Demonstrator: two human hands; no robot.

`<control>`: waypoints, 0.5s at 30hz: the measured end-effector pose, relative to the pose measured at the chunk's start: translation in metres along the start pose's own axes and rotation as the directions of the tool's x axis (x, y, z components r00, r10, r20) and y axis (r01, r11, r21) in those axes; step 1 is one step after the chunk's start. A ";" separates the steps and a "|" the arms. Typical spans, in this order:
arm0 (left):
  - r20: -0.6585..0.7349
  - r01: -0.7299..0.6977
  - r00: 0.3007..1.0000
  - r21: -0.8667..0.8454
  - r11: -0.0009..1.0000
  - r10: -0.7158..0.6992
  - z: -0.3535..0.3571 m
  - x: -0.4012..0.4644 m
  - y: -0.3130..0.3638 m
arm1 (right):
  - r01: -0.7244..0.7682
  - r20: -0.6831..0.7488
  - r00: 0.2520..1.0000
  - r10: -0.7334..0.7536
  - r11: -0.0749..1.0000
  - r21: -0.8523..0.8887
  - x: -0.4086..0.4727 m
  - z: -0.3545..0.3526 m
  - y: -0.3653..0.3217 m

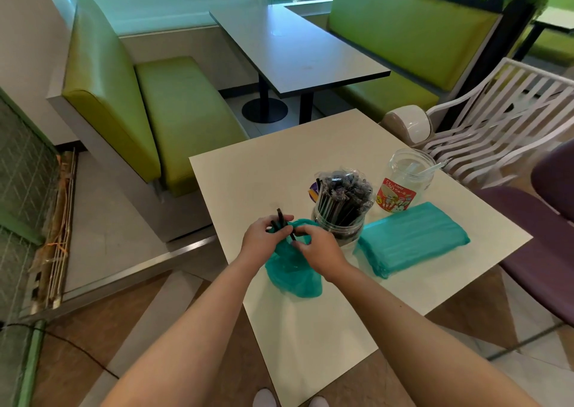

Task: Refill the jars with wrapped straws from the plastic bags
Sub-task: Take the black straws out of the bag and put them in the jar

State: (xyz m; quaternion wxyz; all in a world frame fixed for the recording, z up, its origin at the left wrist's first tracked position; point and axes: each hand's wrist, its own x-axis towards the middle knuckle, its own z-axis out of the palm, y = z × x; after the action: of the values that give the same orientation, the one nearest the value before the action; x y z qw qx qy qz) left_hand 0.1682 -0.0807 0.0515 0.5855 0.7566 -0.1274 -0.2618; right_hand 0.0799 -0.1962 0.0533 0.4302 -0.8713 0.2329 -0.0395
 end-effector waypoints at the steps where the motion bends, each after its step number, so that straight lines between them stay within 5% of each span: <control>1: 0.008 0.004 1.000 -0.014 1.000 -0.004 0.000 -0.001 0.001 | 0.001 0.017 1.000 -0.001 1.000 0.014 0.001 0.001 -0.001; 15: 0.120 0.002 0.993 -0.034 0.999 0.002 -0.006 0.002 0.010 | -0.067 0.040 0.997 0.062 0.985 0.159 0.008 -0.009 -0.007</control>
State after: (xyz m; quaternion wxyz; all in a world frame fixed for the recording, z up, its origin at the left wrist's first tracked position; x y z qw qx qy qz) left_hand 0.1738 -0.0795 0.0614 0.5895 0.7295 -0.1576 -0.3089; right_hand 0.0871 -0.2026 0.0631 0.5037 -0.8265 0.2495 -0.0288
